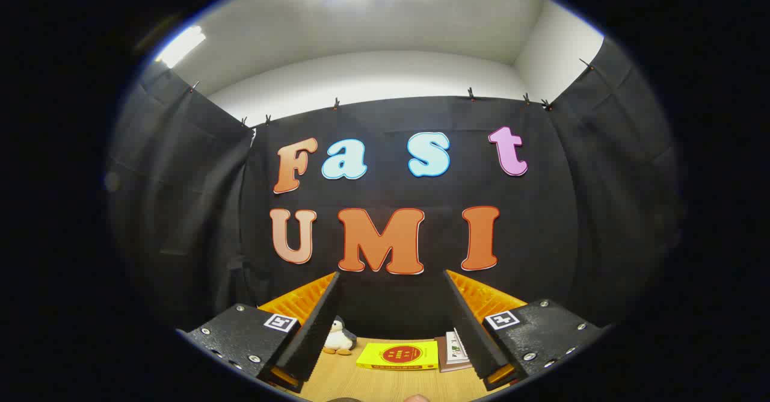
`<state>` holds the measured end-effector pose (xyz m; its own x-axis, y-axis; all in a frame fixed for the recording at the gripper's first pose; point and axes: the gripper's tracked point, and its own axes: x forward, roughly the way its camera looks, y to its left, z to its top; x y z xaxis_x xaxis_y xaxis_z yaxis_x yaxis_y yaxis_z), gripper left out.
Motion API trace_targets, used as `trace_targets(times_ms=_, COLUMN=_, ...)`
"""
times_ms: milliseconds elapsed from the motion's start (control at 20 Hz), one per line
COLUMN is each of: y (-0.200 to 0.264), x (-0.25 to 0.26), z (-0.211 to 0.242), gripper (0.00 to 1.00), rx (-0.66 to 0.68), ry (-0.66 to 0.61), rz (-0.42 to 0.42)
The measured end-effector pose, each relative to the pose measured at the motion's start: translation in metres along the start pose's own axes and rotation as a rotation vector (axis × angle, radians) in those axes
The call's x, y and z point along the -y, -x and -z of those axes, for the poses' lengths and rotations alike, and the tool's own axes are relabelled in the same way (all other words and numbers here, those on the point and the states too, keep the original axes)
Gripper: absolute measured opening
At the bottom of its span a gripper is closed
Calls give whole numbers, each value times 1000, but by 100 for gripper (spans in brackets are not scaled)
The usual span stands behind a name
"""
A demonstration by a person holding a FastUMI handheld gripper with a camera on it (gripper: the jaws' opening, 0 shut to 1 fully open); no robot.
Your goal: Open the storage box then place both shoes into the box .Put the left shoe in first, then the right shoe, with the right side of both shoes facing outward in a uniform manner.
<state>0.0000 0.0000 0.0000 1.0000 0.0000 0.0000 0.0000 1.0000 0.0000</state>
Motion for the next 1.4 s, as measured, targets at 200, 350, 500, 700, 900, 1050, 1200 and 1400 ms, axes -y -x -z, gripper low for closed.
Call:
trace_targets(times_ms=200, y=3, x=11, z=-4, gripper=98, rx=10, ry=7, rz=23)
trace_targets(times_ms=350, y=6, x=13, z=2, gripper=98, rx=-10, ry=4, rz=28)
trace_targets(times_ms=500, y=8, x=14, z=0, gripper=98, rx=-14, ry=1, rz=28)
trace_targets(times_ms=700, y=6, x=11, z=2, gripper=98, rx=-10, ry=-9, rz=19)
trace_targets(times_ms=900, y=6, x=-4, z=28, gripper=98, rx=-91, ry=-61, rz=-27)
trace_targets(times_ms=1050, y=7, x=-18, z=54, gripper=98, rx=-162, ry=-102, rz=-59)
trace_targets(times_ms=1200, y=8, x=-44, z=87, gripper=98, rx=-256, ry=-149, rz=-122)
trace_targets(times_ms=1400, y=12, x=-80, z=143, gripper=98, rx=-413, ry=-213, rz=-193)
